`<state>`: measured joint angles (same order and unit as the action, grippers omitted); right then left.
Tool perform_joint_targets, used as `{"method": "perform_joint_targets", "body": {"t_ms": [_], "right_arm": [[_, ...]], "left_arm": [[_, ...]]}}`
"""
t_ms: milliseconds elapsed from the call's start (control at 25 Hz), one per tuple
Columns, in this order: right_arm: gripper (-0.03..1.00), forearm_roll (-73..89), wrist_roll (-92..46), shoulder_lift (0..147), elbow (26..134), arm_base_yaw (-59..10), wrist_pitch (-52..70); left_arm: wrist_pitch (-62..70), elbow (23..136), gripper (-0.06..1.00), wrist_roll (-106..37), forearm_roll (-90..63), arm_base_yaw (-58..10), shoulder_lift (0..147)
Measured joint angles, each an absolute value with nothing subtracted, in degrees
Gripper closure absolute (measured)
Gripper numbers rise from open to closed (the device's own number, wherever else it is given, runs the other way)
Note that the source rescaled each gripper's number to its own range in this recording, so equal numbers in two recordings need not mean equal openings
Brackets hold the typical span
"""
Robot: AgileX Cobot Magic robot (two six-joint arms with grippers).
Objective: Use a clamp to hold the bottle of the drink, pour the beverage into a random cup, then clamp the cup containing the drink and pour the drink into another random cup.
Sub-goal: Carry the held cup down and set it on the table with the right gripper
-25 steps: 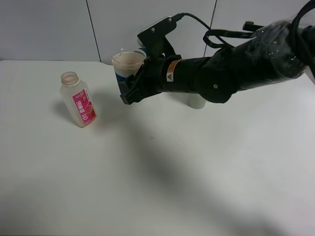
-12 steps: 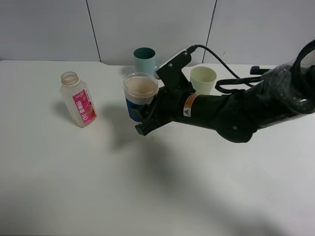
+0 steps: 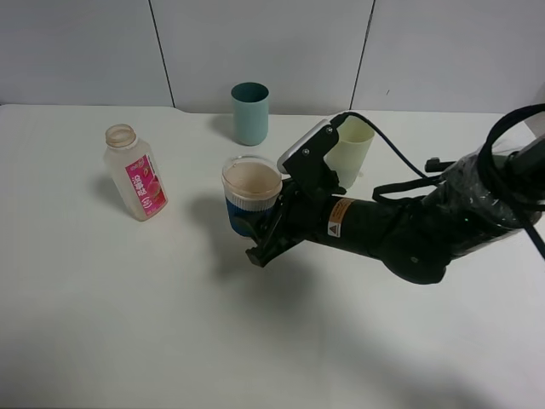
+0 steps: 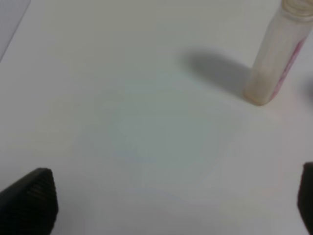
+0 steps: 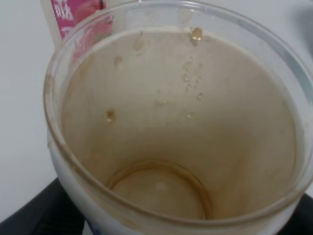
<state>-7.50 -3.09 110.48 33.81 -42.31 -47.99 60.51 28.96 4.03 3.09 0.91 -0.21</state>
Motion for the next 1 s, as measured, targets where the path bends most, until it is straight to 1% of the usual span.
{"method": "perform_joint_targets", "body": {"t_ms": [520, 840, 1000], "right_arm": [[0.96, -5.99, -6.07, 110.65, 33.81, -42.31, -43.91], [0.96, -3.04, -8.05, 110.65, 28.23, -42.31, -49.35], [0.96, -2.92, -8.16, 110.65, 27.93, -42.31, -49.43]], "left_arm": [[60.51, 28.96, -0.06, 4.03, 3.09, 0.91, -0.21], [60.51, 28.96, -0.06, 4.03, 3.09, 0.91, -0.21], [60.51, 28.96, -0.06, 4.03, 3.09, 0.91, -0.21]]}}
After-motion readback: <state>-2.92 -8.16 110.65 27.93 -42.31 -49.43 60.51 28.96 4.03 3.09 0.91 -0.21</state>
